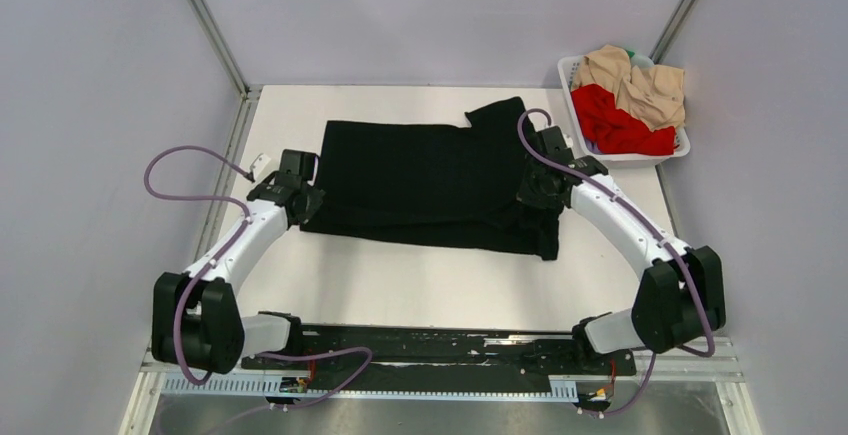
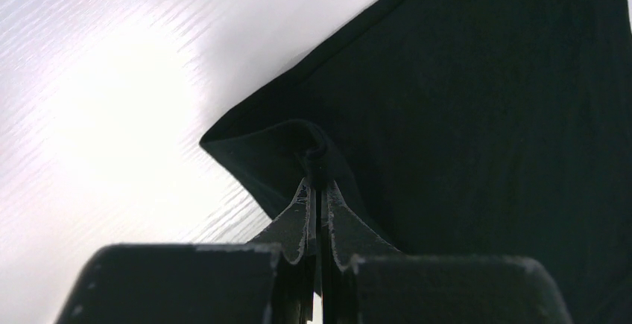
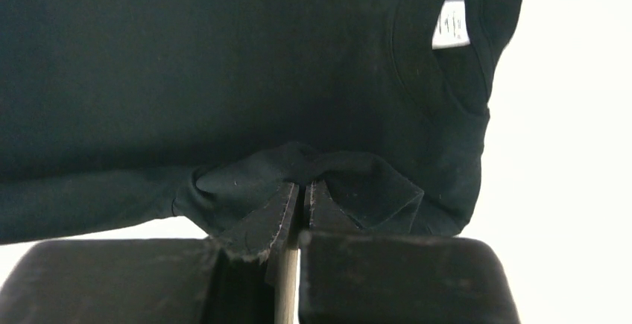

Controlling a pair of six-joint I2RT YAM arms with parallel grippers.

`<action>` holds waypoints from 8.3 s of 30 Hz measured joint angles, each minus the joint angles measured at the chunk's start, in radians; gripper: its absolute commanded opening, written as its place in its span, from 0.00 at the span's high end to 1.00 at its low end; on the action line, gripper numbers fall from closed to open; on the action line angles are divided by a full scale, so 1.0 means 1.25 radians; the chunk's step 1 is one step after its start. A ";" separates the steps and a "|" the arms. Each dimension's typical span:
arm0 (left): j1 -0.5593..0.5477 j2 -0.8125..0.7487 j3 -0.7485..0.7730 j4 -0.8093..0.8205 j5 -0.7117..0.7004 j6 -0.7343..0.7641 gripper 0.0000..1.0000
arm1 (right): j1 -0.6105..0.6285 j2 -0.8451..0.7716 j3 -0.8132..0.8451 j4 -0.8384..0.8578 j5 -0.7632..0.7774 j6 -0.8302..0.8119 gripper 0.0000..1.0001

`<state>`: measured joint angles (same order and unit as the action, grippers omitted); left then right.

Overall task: Fold and stack the t-shirts
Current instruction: Fold the flattened tshirt in 1/3 of the way, then grab the side of the flattened tshirt furthest away from the robot with both arms

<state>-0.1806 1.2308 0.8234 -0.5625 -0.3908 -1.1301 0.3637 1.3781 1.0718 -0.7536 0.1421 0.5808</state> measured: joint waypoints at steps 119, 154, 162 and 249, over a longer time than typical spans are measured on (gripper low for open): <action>0.041 0.238 0.113 0.079 0.387 0.302 0.00 | -0.034 -0.032 -0.114 0.283 -0.304 -0.071 0.00; -0.008 0.400 0.180 0.161 0.385 0.287 0.00 | 0.033 0.244 -0.069 0.277 -0.054 -0.110 0.00; -0.069 0.269 0.008 0.258 0.374 0.247 0.00 | 0.031 0.146 -0.178 0.239 0.024 -0.005 0.00; 0.019 0.711 0.620 -0.112 0.092 0.353 0.87 | 0.020 -0.387 -0.423 0.261 0.049 -0.023 0.00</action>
<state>-0.1574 2.1201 1.5982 -0.7025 -0.2760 -0.6888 0.3893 0.8948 0.5426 -0.4278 0.2031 0.5522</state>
